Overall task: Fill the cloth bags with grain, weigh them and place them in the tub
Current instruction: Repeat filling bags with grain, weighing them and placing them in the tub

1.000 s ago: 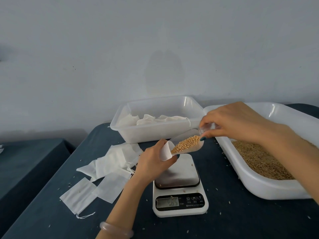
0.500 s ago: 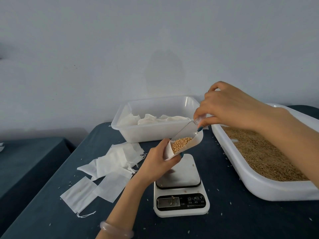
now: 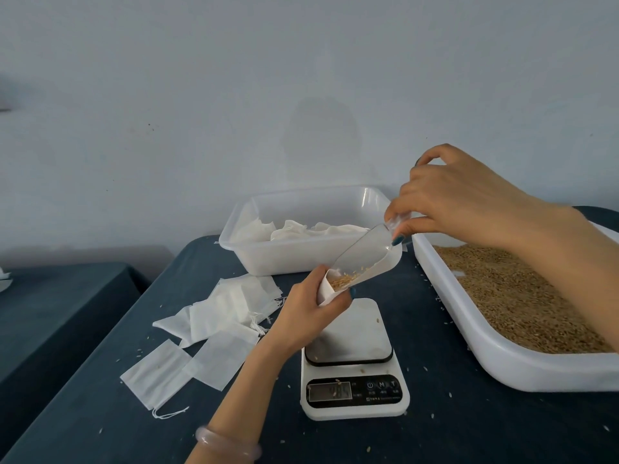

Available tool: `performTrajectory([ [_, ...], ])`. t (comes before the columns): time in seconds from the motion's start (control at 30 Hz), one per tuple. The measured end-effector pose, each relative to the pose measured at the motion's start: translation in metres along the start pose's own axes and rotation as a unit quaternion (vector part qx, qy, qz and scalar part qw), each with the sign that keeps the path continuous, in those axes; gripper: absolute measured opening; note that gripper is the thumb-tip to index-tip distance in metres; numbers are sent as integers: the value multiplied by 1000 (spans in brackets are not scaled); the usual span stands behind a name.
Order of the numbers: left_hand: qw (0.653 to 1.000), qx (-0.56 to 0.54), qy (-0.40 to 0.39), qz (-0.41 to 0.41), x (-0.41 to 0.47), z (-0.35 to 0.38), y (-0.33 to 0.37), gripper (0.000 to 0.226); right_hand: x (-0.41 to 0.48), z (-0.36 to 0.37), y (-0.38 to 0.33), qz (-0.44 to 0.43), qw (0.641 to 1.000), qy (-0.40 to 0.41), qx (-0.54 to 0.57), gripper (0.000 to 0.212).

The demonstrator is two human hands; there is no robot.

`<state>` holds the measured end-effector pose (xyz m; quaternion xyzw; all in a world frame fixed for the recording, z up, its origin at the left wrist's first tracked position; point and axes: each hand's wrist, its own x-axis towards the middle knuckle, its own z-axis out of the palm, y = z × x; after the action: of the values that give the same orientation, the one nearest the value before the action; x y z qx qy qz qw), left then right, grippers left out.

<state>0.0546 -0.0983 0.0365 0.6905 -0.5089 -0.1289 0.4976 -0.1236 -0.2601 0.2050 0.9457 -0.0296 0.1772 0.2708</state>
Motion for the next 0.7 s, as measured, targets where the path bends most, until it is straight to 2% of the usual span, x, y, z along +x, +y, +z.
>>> performTrajectory([
  [0.13,1000,-19,2,-7,0,0,2,20,-10,20,7,61,996,-29,60,58],
  [0.23,999,-53,0,-9,0,-1,5,13,-23,41,7,124,972,-51,193,58],
  [0.3,998,-59,-1,-10,-1,-1,6,14,-33,55,4,170,931,-73,315,55],
  [0.37,997,-82,-8,-5,0,-2,5,27,-41,68,0,211,872,-82,434,48],
  [0.43,993,-118,-21,3,0,-3,5,41,-49,80,0,250,824,-67,504,46],
  [0.57,993,-117,-22,7,1,-9,8,41,-63,100,7,358,742,-39,565,25],
  [0.67,998,-7,31,62,3,-13,7,32,-71,108,15,428,719,-29,547,16],
  [0.7,996,36,44,73,3,-15,6,30,-73,110,17,449,723,-28,524,14],
])
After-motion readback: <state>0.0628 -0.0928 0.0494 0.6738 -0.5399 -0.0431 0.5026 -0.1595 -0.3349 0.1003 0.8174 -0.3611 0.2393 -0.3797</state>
